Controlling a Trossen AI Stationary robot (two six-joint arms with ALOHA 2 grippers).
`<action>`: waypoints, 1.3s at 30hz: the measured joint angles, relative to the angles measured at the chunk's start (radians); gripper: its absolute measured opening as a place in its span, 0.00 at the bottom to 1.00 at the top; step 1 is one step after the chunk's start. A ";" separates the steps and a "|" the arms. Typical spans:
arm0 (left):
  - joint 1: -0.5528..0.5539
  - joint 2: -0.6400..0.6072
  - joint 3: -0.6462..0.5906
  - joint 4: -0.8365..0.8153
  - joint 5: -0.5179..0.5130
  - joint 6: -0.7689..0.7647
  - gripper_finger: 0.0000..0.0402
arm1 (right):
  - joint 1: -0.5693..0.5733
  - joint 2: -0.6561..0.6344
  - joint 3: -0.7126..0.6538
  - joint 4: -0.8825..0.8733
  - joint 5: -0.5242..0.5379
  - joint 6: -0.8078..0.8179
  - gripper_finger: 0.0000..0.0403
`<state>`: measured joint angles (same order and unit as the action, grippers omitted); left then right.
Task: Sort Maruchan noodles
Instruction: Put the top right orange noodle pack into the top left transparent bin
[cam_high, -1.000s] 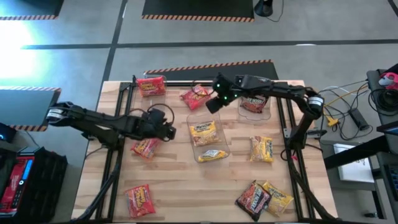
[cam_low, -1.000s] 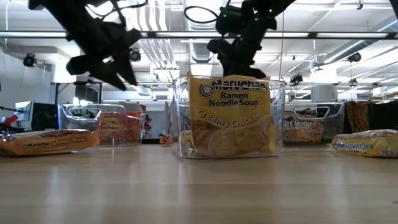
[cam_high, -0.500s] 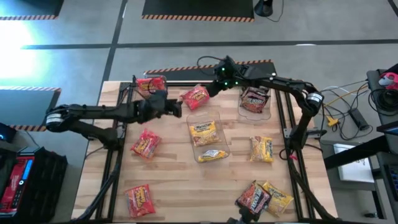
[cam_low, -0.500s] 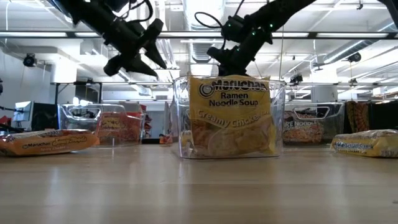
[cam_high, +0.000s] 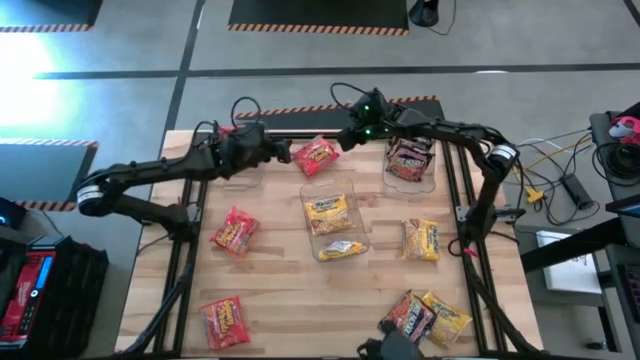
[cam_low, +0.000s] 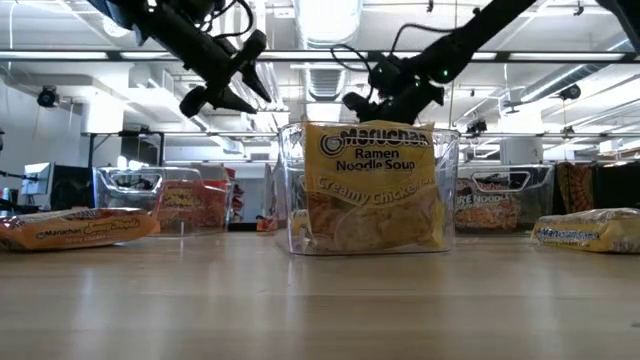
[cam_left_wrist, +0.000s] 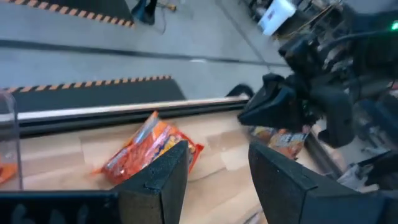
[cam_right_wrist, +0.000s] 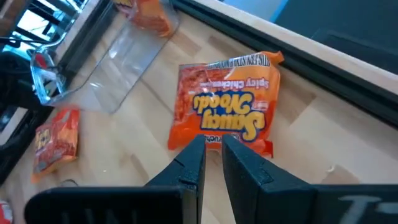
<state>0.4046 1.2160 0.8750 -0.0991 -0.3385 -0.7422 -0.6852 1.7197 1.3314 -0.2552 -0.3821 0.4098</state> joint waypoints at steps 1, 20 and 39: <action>0.004 0.012 0.012 -0.025 0.011 0.000 0.38 | -0.008 0.008 -0.001 0.004 -0.011 0.000 0.11; 0.033 0.397 0.244 -0.149 0.174 -0.188 0.38 | -0.077 0.104 0.001 0.014 -0.242 -0.139 0.14; 0.059 0.541 0.291 -0.271 0.220 -0.312 0.38 | -0.083 0.104 0.001 0.038 -0.193 -0.105 0.32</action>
<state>0.4636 1.7574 1.1660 -0.3698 -0.1182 -1.0539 -0.7685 1.8236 1.3323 -0.2169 -0.5751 0.3053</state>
